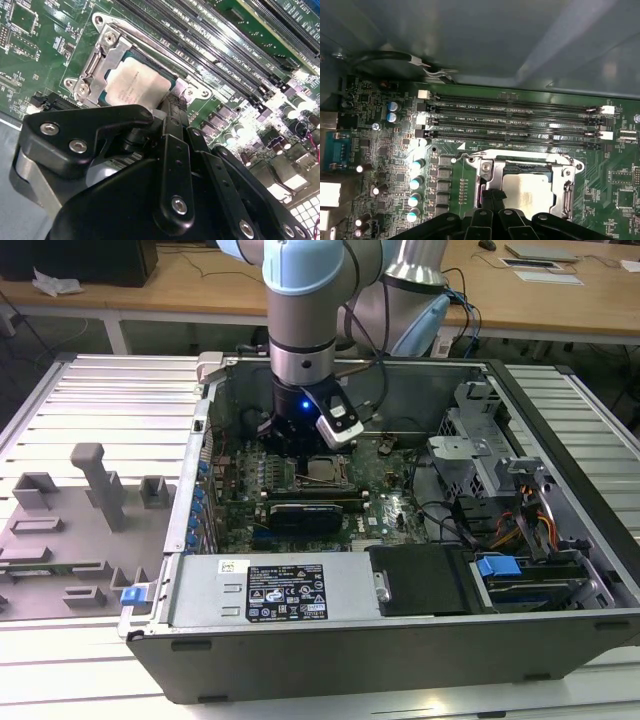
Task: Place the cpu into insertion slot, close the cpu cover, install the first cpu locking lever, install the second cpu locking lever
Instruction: 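Close the cpu cover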
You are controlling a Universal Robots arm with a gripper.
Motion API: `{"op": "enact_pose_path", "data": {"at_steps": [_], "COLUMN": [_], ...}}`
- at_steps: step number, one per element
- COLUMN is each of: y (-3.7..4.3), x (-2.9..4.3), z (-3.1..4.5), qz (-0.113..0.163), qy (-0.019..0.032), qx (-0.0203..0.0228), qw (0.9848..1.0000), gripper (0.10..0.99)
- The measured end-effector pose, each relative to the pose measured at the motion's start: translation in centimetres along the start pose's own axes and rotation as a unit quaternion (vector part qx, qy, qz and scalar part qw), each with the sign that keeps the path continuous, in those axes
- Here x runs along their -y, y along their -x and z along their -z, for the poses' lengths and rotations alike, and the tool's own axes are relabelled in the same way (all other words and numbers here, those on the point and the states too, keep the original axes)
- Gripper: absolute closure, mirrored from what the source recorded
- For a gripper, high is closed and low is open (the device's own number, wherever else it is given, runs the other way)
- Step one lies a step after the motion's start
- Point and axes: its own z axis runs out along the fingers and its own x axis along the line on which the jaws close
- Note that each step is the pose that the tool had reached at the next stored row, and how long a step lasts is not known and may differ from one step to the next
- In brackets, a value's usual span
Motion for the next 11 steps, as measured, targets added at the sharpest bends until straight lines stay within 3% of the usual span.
{"op": "enact_pose_path", "data": {"at_steps": [11], "y": [0.48], "x": [0.04], "z": [-0.19], "qz": [0.0], "qy": [0.0002], "qx": [0.0], "qw": [1.0], "gripper": [0.98]}}
